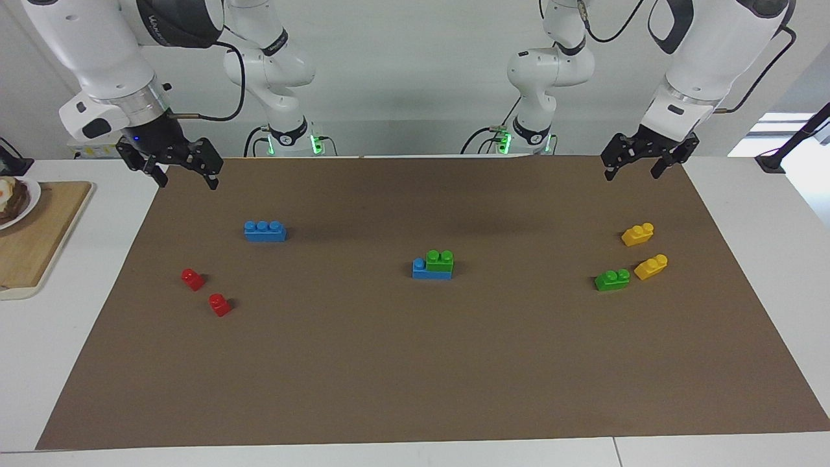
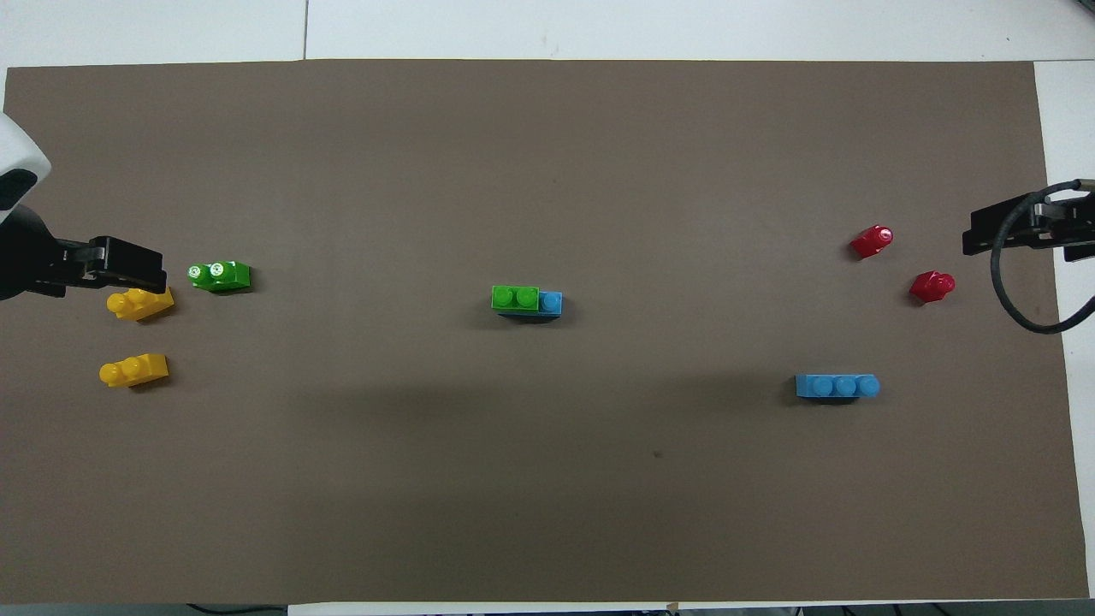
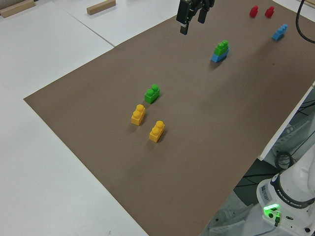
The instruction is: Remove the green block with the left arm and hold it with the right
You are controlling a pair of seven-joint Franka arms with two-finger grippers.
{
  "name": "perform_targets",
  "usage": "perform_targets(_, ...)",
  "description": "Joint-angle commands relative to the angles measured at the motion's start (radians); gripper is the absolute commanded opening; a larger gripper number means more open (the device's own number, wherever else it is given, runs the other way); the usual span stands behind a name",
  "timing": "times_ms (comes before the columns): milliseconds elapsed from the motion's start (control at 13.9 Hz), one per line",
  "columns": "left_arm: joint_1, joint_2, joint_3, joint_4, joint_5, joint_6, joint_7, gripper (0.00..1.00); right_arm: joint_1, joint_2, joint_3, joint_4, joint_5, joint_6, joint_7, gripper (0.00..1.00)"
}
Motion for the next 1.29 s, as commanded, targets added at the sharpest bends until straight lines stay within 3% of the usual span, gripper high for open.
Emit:
perform_targets(0,0.003,-0.004,0.004,0.009,-0.013,-0.013,0.005,1.00,-0.011,-0.022,0.006,-0.026,0.003,0.014,-0.016,1.00)
perform_targets(1004,0.003,-0.025,0.001,-0.023,-0.010,0.030,-0.007,1.00,-0.013,-0.028,0.006,-0.027,0.005,0.007,-0.022,1.00)
perform_targets(1220,0.058,-0.034,0.002,-0.044,-0.004,0.036,-0.051,1.00,-0.010,-0.028,0.006,-0.027,0.005,0.004,-0.022,1.00)
